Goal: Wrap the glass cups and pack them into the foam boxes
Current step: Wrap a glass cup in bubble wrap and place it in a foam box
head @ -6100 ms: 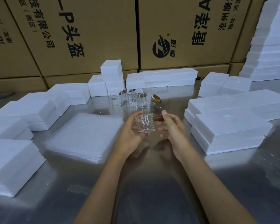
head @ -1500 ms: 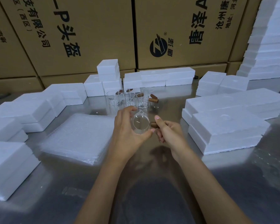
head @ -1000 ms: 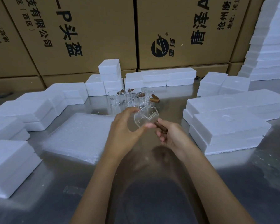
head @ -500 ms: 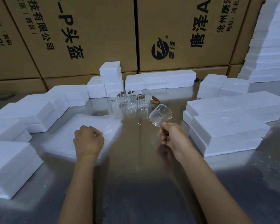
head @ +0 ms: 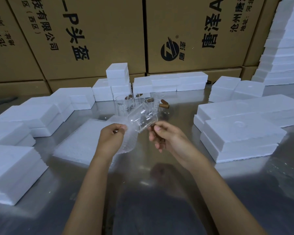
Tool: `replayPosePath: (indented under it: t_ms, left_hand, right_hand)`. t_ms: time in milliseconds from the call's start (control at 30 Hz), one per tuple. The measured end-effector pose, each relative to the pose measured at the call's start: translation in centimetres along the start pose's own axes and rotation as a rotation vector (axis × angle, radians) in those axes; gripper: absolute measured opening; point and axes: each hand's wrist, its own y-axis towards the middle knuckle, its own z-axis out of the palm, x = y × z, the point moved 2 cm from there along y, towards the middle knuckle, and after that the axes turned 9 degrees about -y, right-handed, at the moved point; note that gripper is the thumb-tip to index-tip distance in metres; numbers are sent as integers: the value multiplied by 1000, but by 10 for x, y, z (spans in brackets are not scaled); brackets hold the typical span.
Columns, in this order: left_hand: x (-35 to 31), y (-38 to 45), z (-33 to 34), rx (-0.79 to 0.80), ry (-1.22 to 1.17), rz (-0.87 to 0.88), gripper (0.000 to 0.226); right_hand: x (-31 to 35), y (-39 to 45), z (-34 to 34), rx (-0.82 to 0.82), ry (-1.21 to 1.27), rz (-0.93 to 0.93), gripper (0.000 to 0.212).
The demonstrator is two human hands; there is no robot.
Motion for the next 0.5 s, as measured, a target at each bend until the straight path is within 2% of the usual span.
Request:
replayPosePath:
  t_ms: [200,300,367,500]
  left_hand:
    - [-8,-4,-3,29,-180,22,21]
    - [-13,-8,4,95,-202,65,19]
    - [-15,-13,12,186,-153,122,17]
    - [-17,-22,26,325,-52,223,18]
  right_hand:
    - [-16,4,1,-182,-494,38,14]
    - [-19,6,1,-261,-689,21,11]
    - [-19,7,4,-311,-617,32,14]
    - [-15,6,0,-368,-96,185,20]
